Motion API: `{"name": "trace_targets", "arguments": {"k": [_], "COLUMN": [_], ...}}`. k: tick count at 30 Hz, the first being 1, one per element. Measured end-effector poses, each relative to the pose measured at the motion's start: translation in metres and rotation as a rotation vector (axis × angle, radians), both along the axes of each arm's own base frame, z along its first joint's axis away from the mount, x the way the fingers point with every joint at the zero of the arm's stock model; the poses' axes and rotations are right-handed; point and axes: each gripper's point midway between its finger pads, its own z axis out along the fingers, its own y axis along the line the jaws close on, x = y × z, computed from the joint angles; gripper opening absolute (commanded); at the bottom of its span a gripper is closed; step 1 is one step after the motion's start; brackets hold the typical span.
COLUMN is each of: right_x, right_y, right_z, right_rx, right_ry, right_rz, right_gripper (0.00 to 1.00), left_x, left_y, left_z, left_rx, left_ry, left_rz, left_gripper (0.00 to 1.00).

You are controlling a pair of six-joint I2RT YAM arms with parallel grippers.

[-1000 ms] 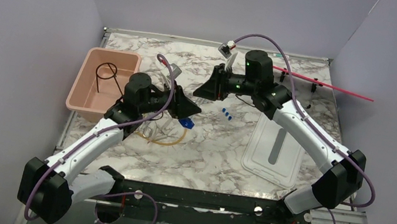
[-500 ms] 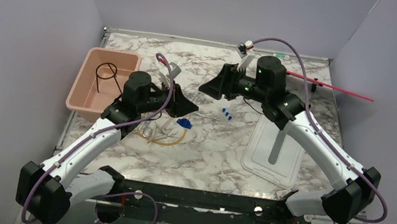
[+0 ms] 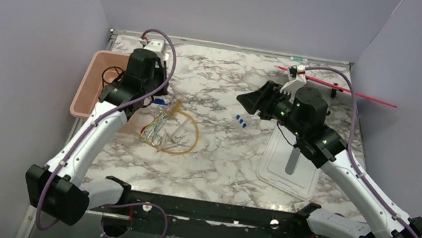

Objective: Organize the chemistry lab equipment

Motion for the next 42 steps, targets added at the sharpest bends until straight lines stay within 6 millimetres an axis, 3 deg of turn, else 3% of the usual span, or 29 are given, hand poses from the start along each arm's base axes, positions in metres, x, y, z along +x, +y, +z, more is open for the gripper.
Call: {"name": "trace_targets", "arguments": {"k": [7, 11, 15, 18, 22, 29, 34, 37, 42], "right_x": [-0.001, -0.002, -0.001, 0.002, 0.003, 0.004, 0.004, 0.004, 0.004], "right_y": [-0.005, -0.006, -0.005, -0.003, -0.002, -0.001, -0.001, -0.001, -0.002], "right_z": [-0.019, -0.025, -0.03, -0.039, -0.052, -0.058, -0.059, -0.059, -0.064], "right_rx": [-0.032, -0.046, -0.058, -0.079, -0.112, -0.134, -0.138, -0.14, -0.151], "right_ry": [0.046, 0.062, 0.074, 0.092, 0.119, 0.123, 0.12, 0.118, 0.123], "right_rz": [-0.02, -0.022, -0.021, -0.019, -0.012, -0.005, -0.003, -0.003, -0.001], "right_gripper": [0.63, 0.63, 0.63, 0.62, 0.62, 0.62, 0.62, 0.62, 0.62], "left_x": [0.023, 0.03, 0.036, 0.037, 0.038, 0.04, 0.038, 0.037, 0.036], "left_y": [0.093, 0.132, 0.151, 0.162, 0.169, 0.158, 0.156, 0.154, 0.153], "left_z": [-0.001, -0.027, -0.061, -0.081, -0.095, -0.112, -0.142, -0.158, -0.159], "left_rx": [0.182, 0.242, 0.308, 0.352, 0.373, 0.336, 0.322, 0.295, 0.272], "left_ry": [0.055, 0.153, 0.255, 0.32, 0.358, 0.372, 0.448, 0.492, 0.502], "left_rz": [0.249, 0.322, 0.31, 0.264, 0.209, 0.104, 0.081, 0.077, 0.095], "left_gripper": [0.11, 0.1, 0.09, 0.09, 0.09, 0.09, 0.1, 0.16, 0.32]}}
